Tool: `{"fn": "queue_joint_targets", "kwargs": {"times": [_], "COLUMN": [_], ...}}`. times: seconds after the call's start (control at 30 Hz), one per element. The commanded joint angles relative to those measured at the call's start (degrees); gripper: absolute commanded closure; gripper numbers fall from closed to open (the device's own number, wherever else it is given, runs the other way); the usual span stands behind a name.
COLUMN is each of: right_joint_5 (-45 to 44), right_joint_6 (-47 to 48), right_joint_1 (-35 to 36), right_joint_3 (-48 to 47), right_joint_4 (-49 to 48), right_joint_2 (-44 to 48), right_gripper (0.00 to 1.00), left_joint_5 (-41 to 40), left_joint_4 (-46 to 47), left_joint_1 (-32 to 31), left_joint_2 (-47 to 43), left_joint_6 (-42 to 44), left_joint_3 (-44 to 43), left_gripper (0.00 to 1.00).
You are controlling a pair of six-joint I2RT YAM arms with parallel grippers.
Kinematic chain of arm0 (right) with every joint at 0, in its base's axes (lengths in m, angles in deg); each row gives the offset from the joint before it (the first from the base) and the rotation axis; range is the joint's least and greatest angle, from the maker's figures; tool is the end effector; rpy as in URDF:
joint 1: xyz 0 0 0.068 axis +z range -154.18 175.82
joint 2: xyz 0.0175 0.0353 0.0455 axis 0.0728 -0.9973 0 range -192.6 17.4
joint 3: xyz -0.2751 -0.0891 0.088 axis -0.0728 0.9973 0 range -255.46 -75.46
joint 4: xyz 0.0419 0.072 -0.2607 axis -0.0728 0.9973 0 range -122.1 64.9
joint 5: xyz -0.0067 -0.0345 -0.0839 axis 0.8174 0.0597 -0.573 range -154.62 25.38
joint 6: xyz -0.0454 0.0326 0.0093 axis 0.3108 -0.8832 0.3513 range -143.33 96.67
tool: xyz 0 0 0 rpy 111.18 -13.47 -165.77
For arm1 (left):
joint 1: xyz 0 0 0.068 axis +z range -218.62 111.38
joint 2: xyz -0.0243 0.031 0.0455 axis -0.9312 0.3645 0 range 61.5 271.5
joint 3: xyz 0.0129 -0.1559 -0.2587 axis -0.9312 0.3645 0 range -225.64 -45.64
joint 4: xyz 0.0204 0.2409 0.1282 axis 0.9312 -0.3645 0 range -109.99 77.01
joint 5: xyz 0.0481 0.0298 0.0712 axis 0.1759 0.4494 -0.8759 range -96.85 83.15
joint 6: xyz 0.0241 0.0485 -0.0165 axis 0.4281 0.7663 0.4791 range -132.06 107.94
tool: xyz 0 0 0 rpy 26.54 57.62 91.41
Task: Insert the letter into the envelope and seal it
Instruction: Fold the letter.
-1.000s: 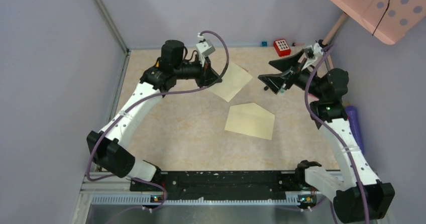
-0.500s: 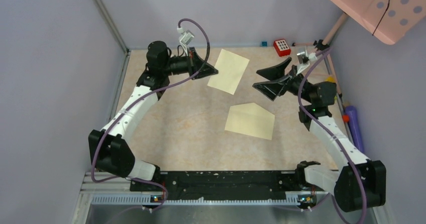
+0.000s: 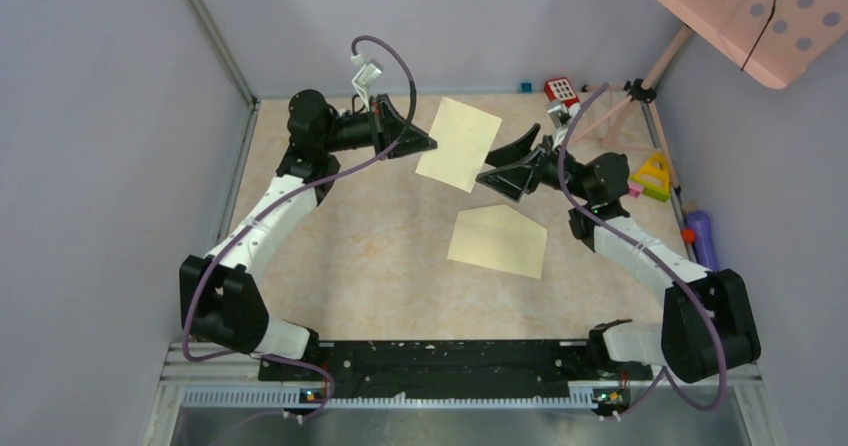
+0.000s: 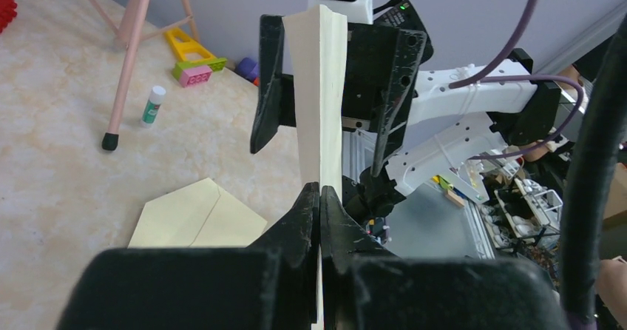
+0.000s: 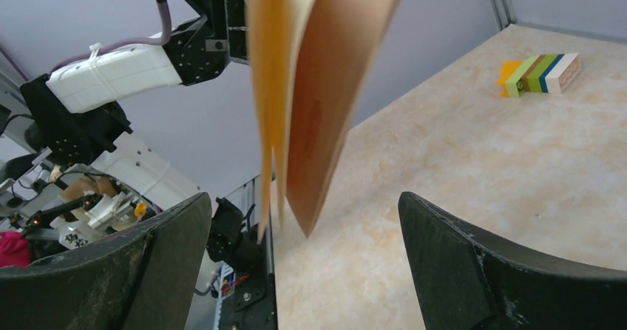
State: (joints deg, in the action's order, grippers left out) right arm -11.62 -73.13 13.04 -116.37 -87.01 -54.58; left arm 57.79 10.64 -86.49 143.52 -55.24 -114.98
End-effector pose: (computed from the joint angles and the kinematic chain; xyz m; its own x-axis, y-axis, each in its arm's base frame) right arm 0.2490 0.1102 0.3512 -0.4198 0.3512 -0.8369 -0.8602 0.1403 0.4903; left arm 0.3062 -0.1363 0.4242 -0.5359 -0.1351 -0.8334 0.8353 0.0589 -0.5466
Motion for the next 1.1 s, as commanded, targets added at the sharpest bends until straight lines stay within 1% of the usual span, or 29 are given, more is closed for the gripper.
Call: {"fn": "queue_joint_targets", "kwargs": {"times": [0.0, 0.1, 0.2, 0.27, 0.4, 0.47, 0.5, 0.53, 0.67, 0.7, 0.73, 0.77, 0.87, 0.9, 1.0, 1.07], "right_joint_5": [-0.1, 1.0, 2.5, 3.3, 3.4, 3.2, 3.0, 2.8, 2.6, 2.5, 2.4, 2.3, 1.9, 1.8, 1.4, 1.5], "right_joint_6": [-1.6, -4.0, -8.3, -9.8, -9.6, -8.9, -8.6, -8.5, -7.9, -7.5, -6.8, -6.1, -3.5, -2.4, 1.2, 2.7], "right_joint_1": [1.5, 2.2, 2.9, 3.5, 4.6, 4.8, 4.9, 4.9, 4.9, 4.9, 4.9, 4.9, 4.9, 4.9, 4.9, 4.9], "right_joint_3": [-3.0, -3.5, -4.2, -4.8, -5.2, -5.2, -5.2, -5.1, -5.5, -5.6, -5.7, -5.8, -6.0, -6.1, -6.1, -6.3], "right_joint_4": [-5.4, -9.3, -15.1, -17.2, -17.3, -16.2, -15.8, -15.6, -14.6, -13.9, -13.0, -12.0, -8.2, -6.8, -3.0, -1.2], "right_joint_2": [-2.4, -4.2, -6.5, -7.8, -8.7, -8.7, -8.7, -8.7, -8.6, -8.5, -8.4, -8.1, -7.3, -6.9, -5.6, -4.9], "right_gripper": [0.05, 0.05, 0.05, 0.07, 0.20, 0.30, 0.37, 0.44, 0.81, 0.89, 0.96, 0.99, 1.00, 1.00, 1.00, 1.00], "left_joint_5": [1.5, 1.2, 1.0, 0.7, -0.1, -0.5, -0.7, -0.8, -1.1, -1.2, -1.5, -1.9, -3.1, -3.5, -3.8, -3.7], "left_joint_4": [8.4, 10.2, 11.0, 11.1, 11.2, 11.4, 11.4, 11.5, 11.5, 11.1, 10.3, 9.0, 5.2, 3.8, 1.6, 1.2], "left_joint_1": [0.2, 0.0, -0.1, -0.3, -0.5, -0.5, -0.6, -0.6, -1.0, -1.1, -1.1, -1.1, -1.1, -1.1, -1.1, -1.1], "left_joint_2": [-0.3, 0.1, 0.2, 0.2, 0.4, 0.6, 0.7, 0.8, 1.3, 1.3, 1.3, 1.2, 0.7, 0.4, -0.1, -0.2], "left_joint_6": [-4.6, -5.7, -5.8, -5.8, -5.6, -5.6, -5.6, -5.5, -4.8, -4.3, -3.6, -2.7, 0.4, 1.4, 2.8, 3.1], "left_joint_3": [1.3, 2.3, 3.0, 3.3, 4.0, 4.4, 4.5, 4.6, 4.8, 4.8, 4.7, 4.5, 4.0, 3.6, 3.1, 3.0], "left_gripper": [1.00, 1.00, 1.00, 1.00, 1.00, 1.00, 1.00, 1.00, 1.00, 0.96, 0.91, 0.85, 0.69, 0.65, 0.63, 0.64]}}
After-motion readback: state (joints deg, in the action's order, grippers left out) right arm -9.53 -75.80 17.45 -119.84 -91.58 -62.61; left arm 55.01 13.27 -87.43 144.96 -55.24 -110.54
